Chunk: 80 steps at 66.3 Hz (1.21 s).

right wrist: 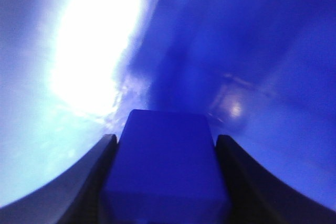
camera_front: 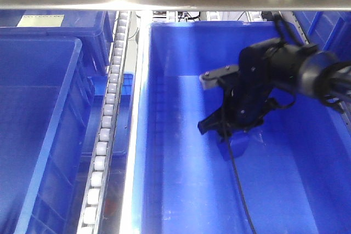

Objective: Pour parts from conveyor to right shelf
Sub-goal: 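Lower the right gripper with the block into the empty blue bin, then open the right gripper to release the block into the bin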

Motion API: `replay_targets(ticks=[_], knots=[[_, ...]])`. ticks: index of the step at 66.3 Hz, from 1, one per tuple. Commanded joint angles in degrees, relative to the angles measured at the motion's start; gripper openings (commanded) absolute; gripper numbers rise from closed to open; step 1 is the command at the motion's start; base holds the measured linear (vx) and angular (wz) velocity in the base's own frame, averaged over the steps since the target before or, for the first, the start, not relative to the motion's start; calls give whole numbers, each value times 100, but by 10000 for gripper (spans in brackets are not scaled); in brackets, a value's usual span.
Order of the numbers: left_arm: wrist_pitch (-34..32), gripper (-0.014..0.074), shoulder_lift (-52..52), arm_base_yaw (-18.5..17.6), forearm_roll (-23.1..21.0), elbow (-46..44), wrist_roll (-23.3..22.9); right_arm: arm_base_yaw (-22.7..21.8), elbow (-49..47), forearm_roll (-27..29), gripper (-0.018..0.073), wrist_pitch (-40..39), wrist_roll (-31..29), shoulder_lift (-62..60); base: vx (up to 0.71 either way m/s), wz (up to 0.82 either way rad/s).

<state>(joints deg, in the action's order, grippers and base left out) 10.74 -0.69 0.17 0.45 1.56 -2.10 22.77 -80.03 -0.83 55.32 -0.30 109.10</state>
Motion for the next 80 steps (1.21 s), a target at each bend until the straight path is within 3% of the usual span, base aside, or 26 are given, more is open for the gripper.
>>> replay_targets(ticks=[1,15,35,44,59,80], knots=[[-344,-6,-61,-30,-45,-110,-49,-5,-182,-39,4,-87,-76,-144,0,0],[-344,-6,-61,-30,-45,-110,-49,-10,-182,44,94,-81,-76,-59,0,0],[-344,-6,-61,-30,-45,-110,-49,-15,-176,122,516,-249,-82,-147,0,0],[-344,-6,-61,-30,-45,-110,-49,-15,7,266,620,-820,-70,-481,0,0],[-344,-6,-61,-30,-45,-110,-49,-15,1591,481,578,-2744,30,-1832,0,0],[-344,-6,-61,-30,-45,-110,-49,-15,3026,-272,383,-3028,30,-4053,0,0]])
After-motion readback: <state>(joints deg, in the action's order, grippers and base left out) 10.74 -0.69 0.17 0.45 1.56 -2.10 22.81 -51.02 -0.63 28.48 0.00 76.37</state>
